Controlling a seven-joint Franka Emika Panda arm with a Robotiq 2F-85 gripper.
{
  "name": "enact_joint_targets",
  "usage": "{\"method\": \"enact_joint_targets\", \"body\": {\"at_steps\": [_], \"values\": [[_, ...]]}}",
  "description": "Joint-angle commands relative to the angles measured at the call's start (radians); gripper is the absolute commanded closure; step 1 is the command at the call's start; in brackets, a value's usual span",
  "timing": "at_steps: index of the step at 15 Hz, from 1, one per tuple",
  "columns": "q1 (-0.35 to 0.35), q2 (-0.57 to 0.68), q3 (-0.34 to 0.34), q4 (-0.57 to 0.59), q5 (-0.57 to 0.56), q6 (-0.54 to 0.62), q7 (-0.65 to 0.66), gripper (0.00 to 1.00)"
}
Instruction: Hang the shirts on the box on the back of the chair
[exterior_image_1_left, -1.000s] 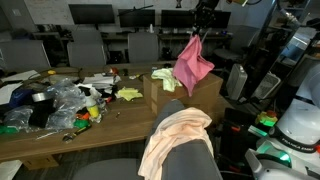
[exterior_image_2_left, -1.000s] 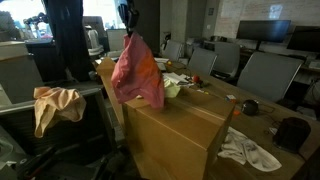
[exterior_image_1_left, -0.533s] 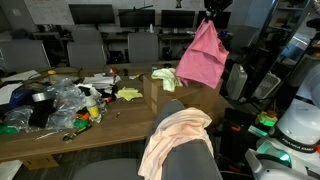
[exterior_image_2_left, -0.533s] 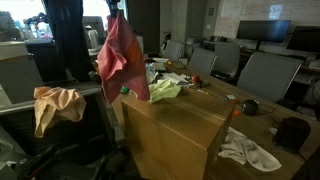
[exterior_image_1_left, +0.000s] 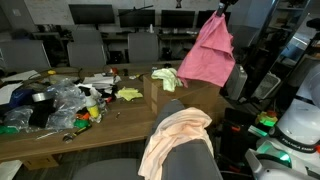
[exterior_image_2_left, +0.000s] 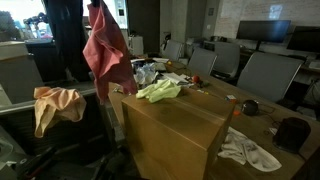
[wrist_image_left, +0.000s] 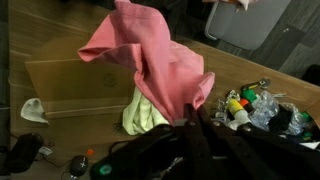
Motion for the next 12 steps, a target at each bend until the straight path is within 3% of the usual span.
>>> {"method": "enact_joint_targets", "body": {"at_steps": [1,6,12], "values": [[0.023,-0.084,-0.004,-0.025,-0.001,-0.064,-0.097,0.99],[0.087,-0.132,-0.018,-0.033,0.016,-0.221,-0.257,0.99],[0.183,-0.091,-0.030,-0.001,0.021,-0.410,-0.441,0.99]]}}
